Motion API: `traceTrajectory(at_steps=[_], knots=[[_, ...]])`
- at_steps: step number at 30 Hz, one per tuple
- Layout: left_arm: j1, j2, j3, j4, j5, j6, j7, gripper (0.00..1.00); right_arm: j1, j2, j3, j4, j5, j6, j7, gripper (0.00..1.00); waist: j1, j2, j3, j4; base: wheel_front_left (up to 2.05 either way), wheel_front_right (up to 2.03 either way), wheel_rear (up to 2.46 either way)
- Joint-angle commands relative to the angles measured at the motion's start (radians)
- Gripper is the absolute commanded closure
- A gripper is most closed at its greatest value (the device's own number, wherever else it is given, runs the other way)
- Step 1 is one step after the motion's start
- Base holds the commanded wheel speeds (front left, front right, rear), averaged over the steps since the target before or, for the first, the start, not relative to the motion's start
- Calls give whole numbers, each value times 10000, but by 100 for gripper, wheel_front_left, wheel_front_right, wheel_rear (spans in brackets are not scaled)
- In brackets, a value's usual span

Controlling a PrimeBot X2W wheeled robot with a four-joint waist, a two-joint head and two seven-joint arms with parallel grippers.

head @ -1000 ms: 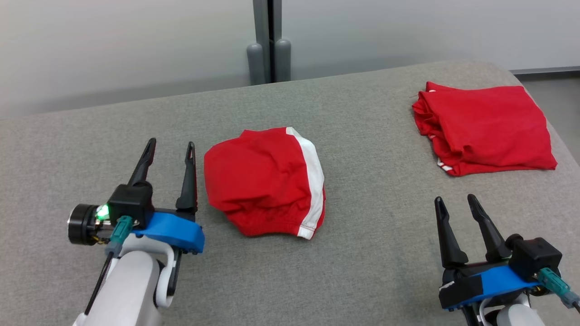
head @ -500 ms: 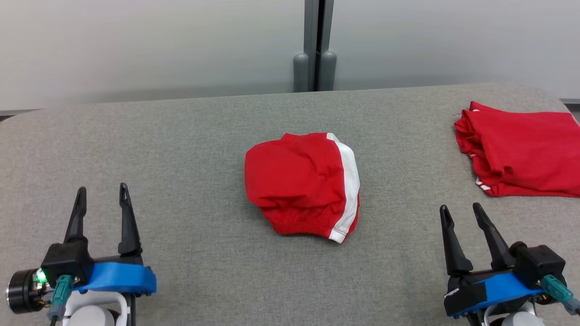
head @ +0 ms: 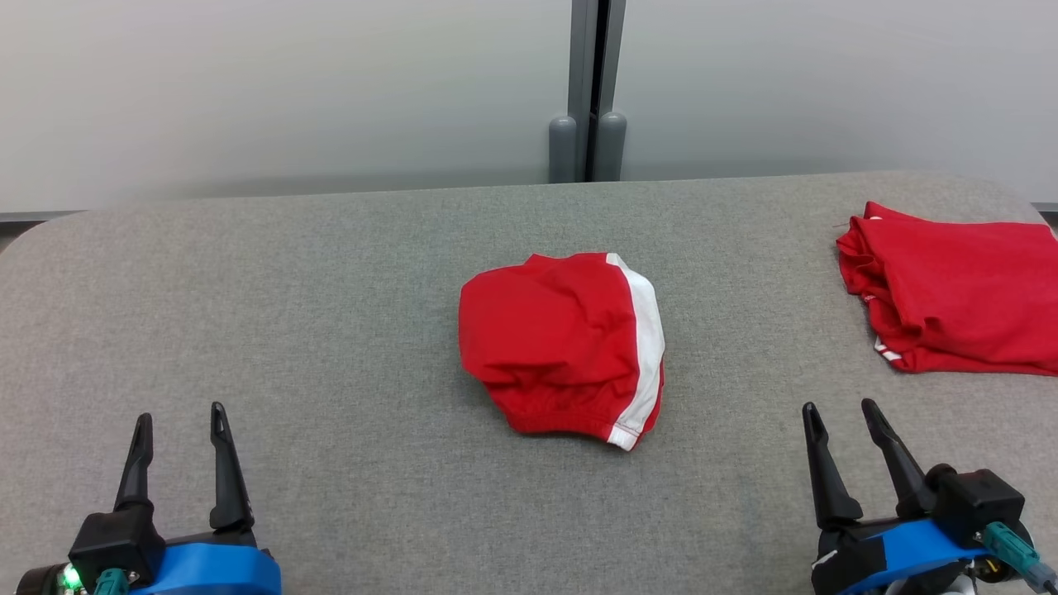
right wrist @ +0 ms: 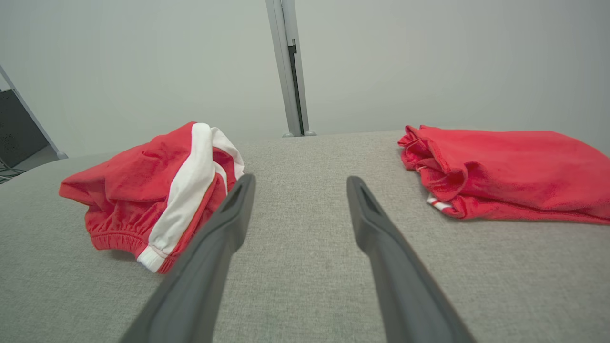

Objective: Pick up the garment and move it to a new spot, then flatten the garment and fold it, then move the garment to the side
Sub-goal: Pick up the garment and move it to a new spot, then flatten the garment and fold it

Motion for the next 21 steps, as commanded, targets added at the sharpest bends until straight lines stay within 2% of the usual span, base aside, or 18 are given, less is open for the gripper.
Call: traceTrajectory(at_steps=[1,21], knots=[[98,-74,57,-40,78,-69,-41,0,126,-32,-19,15,-71,2,-35,0,1,-1,-2,8,0,0,0],[99,-540,573,95,612,-455,-42,0,156,3,-59,52,-57,2,-35,0,1,-1,54,-36,0,0,0]])
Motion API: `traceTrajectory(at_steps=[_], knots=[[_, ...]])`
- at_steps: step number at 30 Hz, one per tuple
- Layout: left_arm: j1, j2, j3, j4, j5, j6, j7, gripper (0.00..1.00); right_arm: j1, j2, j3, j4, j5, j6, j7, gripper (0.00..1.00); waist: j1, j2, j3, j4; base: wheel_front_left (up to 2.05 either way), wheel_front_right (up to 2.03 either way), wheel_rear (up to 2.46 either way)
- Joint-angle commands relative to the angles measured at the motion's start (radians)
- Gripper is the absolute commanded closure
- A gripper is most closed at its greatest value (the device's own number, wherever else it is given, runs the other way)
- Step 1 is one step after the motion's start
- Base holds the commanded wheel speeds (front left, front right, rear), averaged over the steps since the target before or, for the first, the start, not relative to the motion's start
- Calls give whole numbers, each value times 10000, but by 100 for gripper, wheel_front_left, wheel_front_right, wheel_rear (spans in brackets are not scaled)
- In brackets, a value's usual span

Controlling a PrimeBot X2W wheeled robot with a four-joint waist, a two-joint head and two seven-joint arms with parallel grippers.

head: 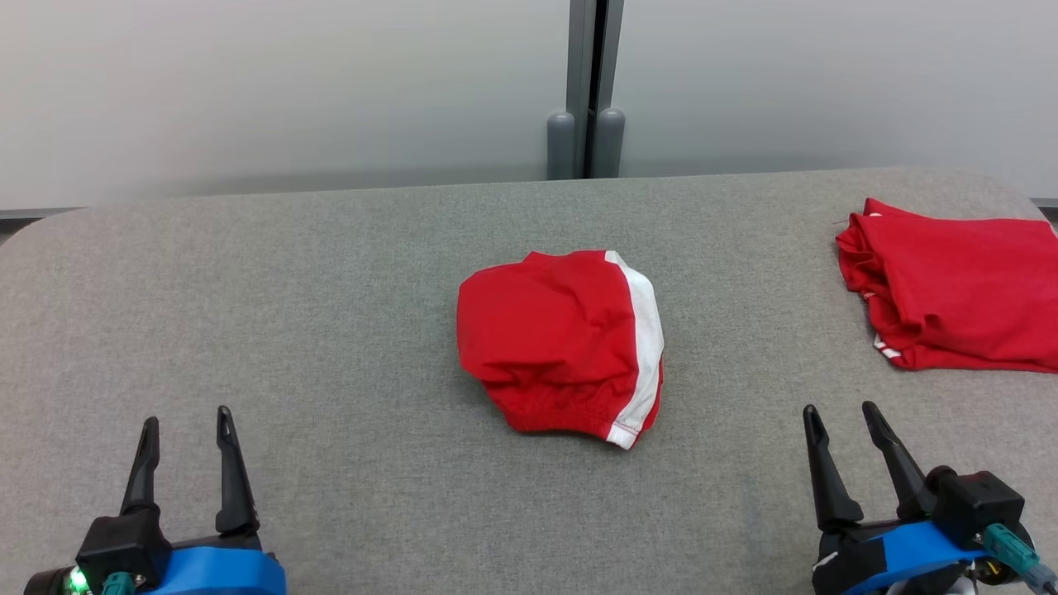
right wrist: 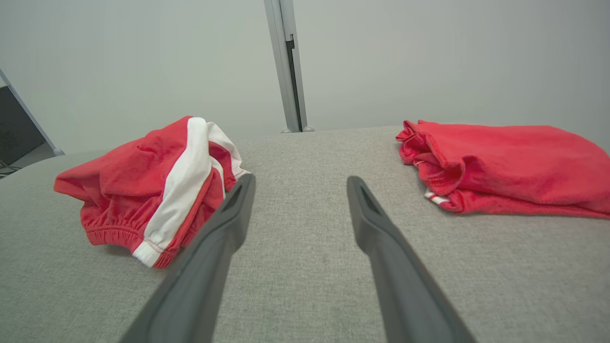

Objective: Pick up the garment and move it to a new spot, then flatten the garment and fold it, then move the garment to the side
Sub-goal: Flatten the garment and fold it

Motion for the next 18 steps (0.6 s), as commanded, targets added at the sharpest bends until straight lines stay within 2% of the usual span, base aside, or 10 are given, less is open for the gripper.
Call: traceTrajectory(at_steps=[1,18], knots=[[27,-2,92,38,5,-64,-42,0,124,-12,-23,2,-16,2,-35,0,0,-2,8,3,0,0,0],[-110,-210,421,147,312,-330,-42,0,120,-72,-22,38,31,2,-35,0,0,-2,-7,20,0,0,0]])
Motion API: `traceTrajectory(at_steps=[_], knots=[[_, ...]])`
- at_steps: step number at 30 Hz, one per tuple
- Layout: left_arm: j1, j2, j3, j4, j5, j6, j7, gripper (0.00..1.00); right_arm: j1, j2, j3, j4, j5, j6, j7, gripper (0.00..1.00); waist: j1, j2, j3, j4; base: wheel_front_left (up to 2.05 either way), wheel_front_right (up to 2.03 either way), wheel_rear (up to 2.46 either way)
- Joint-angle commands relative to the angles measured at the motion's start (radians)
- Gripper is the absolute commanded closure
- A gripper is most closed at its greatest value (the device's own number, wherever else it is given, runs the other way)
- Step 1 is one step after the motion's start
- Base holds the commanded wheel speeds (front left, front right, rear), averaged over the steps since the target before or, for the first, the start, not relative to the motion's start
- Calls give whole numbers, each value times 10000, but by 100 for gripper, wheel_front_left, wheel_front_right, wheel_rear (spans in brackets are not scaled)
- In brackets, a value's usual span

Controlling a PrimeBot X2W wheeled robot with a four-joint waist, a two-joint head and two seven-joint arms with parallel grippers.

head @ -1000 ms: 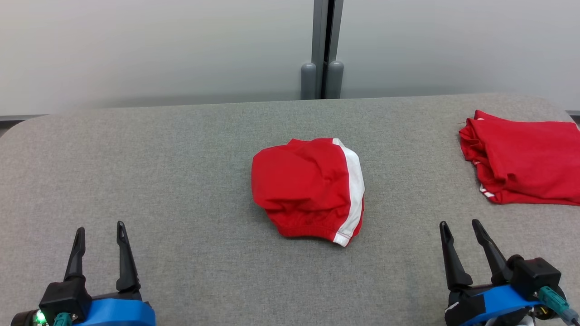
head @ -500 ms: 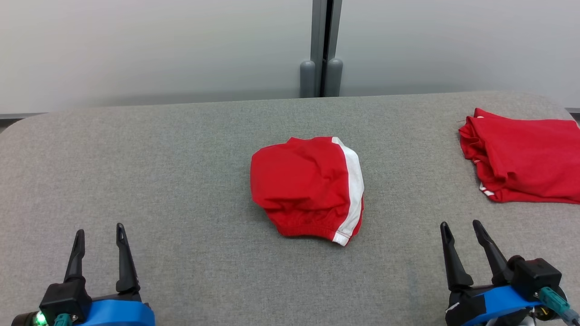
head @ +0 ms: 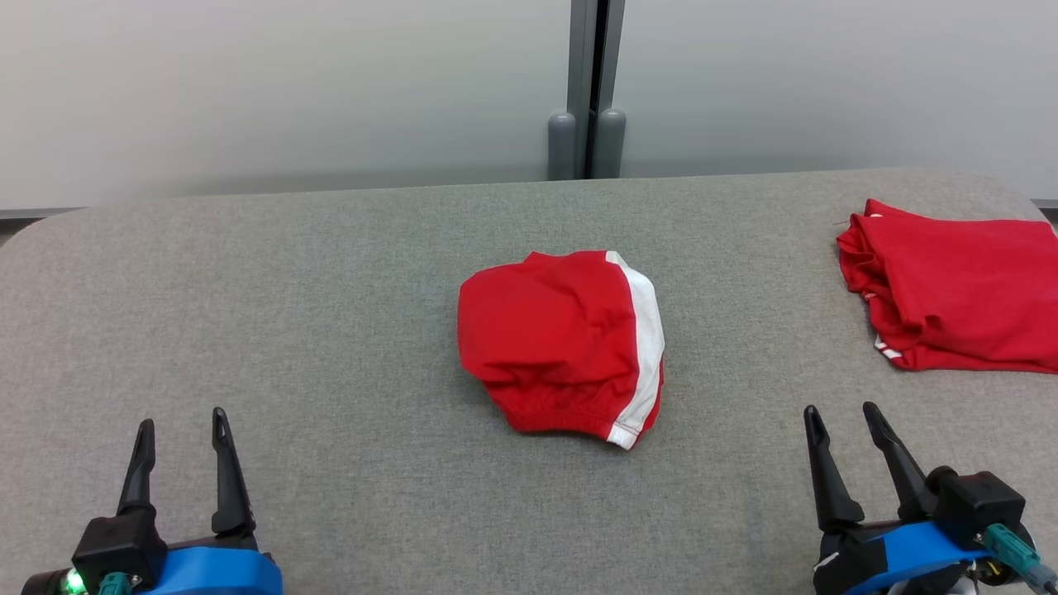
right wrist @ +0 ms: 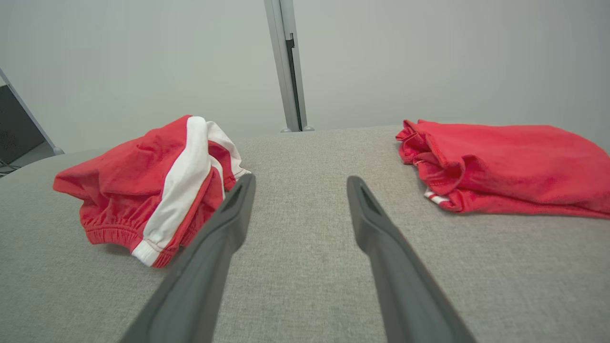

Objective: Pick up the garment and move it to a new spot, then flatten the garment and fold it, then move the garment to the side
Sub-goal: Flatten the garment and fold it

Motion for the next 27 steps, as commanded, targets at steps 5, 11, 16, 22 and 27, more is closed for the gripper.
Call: traceTrajectory(at_steps=[5,11,16,22,27], knots=[[-122,-24,98,13,118,-94,-42,0,126,-42,-13,-1,14,2,-35,0,0,-2,11,5,0,0,0],[-181,-113,160,2,201,-141,-42,0,75,-19,-8,19,1,2,-35,0,0,-2,28,21,0,0,0],[-214,-156,233,5,272,-180,-42,0,-355,-51,302,53,-19,2,-35,0,0,-2,47,38,0,0,0],[-313,-210,252,-35,329,-200,-41,0,-1316,-253,1019,490,97,2,8,0,0,-2,153,75,0,0,0],[-408,-235,252,-6,364,-286,-41,0,-2365,-371,1674,1184,216,2,63,0,0,-2,325,136,0,0,0]])
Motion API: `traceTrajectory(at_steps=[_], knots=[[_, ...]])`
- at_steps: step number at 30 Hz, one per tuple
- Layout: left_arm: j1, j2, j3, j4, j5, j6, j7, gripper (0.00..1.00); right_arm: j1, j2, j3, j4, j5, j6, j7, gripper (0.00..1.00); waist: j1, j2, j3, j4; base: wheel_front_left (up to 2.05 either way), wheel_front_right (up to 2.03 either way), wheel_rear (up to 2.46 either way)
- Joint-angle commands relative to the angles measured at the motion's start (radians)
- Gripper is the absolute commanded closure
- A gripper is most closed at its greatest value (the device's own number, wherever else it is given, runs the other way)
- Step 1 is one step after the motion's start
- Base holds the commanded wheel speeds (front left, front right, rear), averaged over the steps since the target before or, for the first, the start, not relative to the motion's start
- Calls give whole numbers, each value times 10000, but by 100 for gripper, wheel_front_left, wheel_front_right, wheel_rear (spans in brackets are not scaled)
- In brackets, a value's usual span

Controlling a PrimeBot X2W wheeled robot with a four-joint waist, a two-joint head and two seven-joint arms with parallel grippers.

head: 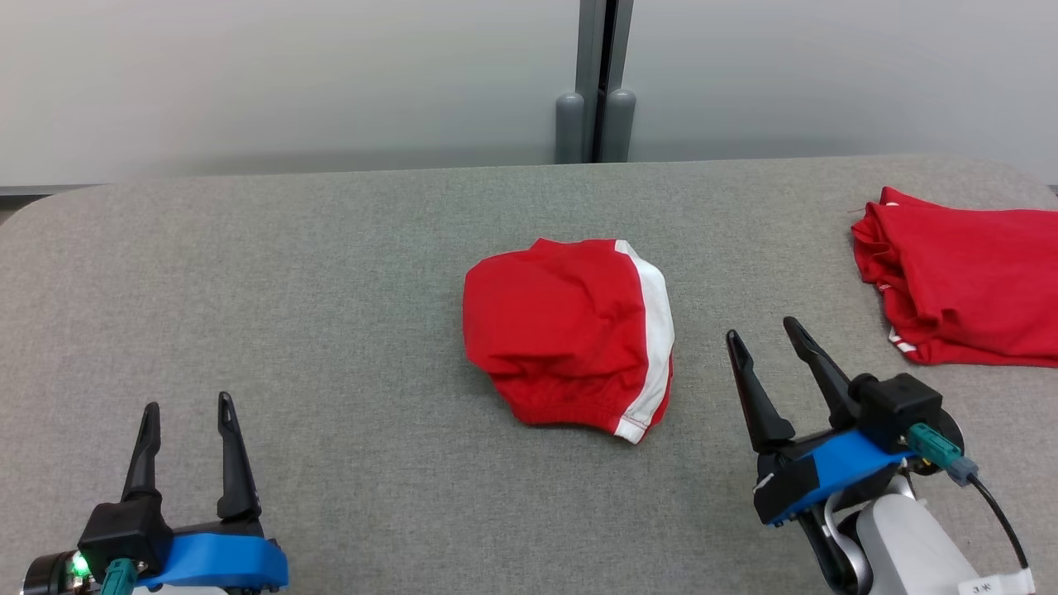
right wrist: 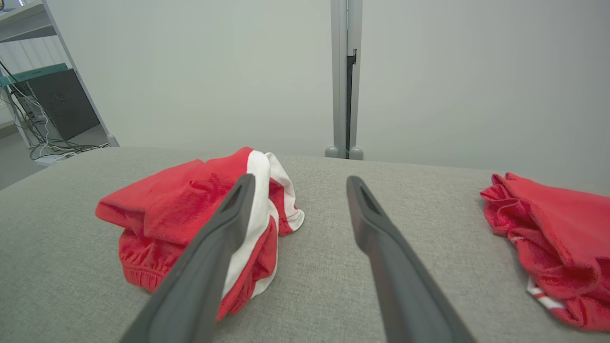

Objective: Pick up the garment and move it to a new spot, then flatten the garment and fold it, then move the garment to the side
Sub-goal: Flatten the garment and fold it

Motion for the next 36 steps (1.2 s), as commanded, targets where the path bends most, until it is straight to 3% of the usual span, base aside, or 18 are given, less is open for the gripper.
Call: traceTrajectory(at_steps=[1,22,23,30,36], knots=[[-201,-36,37,-3,28,-55,-40,0,-315,-65,146,226,91,2,18,0,-1,0,69,52,0,0,0],[-650,-257,-151,82,269,-172,-41,0,-2455,339,2442,4224,1263,2,-45,2,-1,0,658,647,0,0,0],[-674,-265,-153,74,268,-171,-39,0,-2516,360,2547,4337,1330,2,-52,97,-1,0,683,657,0,0,0],[-690,-306,-125,-21,304,-75,-41,0,-2519,66,2437,4320,1618,2,-98,100,-1,0,697,564,0,0,0],[-646,-299,6,49,240,-125,-41,0,-1601,-743,1460,3247,1445,2,-96,100,-1,0,533,431,0,0,0]])
